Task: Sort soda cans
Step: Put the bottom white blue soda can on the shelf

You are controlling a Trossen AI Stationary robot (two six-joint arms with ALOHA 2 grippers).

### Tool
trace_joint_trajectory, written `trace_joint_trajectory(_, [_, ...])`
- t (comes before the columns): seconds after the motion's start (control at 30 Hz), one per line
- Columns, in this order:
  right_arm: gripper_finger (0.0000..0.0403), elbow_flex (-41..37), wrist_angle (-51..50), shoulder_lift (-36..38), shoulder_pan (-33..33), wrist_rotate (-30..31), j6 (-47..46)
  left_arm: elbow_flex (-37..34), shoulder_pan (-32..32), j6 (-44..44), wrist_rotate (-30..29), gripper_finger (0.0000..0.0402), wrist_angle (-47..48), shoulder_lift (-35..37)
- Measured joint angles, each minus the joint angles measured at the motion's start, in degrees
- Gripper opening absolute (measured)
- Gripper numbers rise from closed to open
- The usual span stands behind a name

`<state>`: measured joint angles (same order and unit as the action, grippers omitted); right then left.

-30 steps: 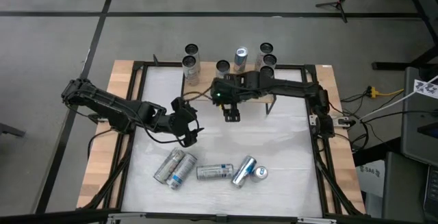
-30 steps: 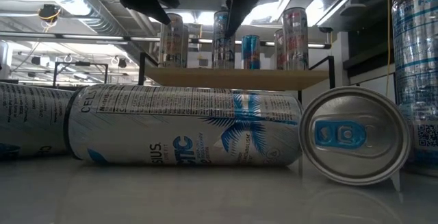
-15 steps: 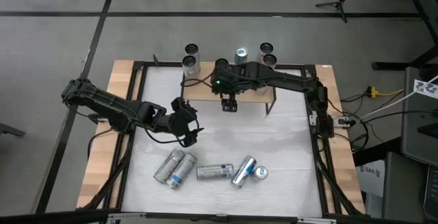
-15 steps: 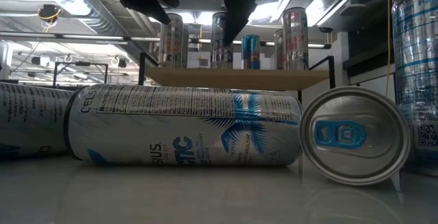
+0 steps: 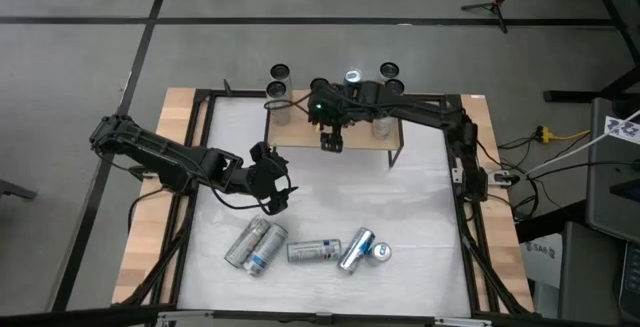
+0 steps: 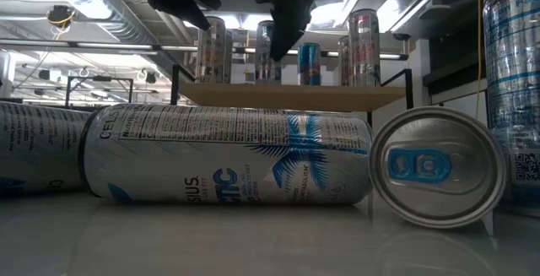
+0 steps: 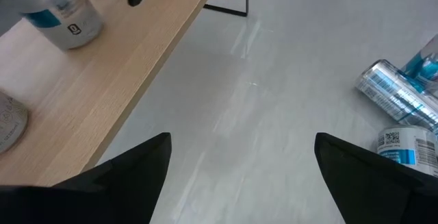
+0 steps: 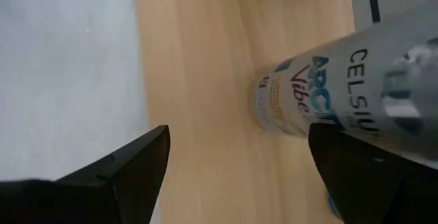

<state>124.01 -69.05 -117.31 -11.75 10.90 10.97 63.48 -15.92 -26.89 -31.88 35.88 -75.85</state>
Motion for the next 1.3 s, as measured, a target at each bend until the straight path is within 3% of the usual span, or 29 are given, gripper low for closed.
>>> trace_joint_trajectory(0.53, [0.0344,0.0,0.8,-0.7,-0.2,-8.0,-0.2,0.0,0.0,0.0,-0.1,0.0354,0.0,0.0])
trace_joint_trajectory(1.03, [0.0344,0.0,7.2,-0.7,0.1,-6.1,-0.1,0.0,0.0,0.0,-0.2,0.0354,0.0,0.0])
trace_joint_trajectory(1.3, [0.0344,0.0,9.5,-0.7,-0.2,-0.9,-0.1,0.0,0.0,-0.1,-0.2,0.0354,0.0,0.0])
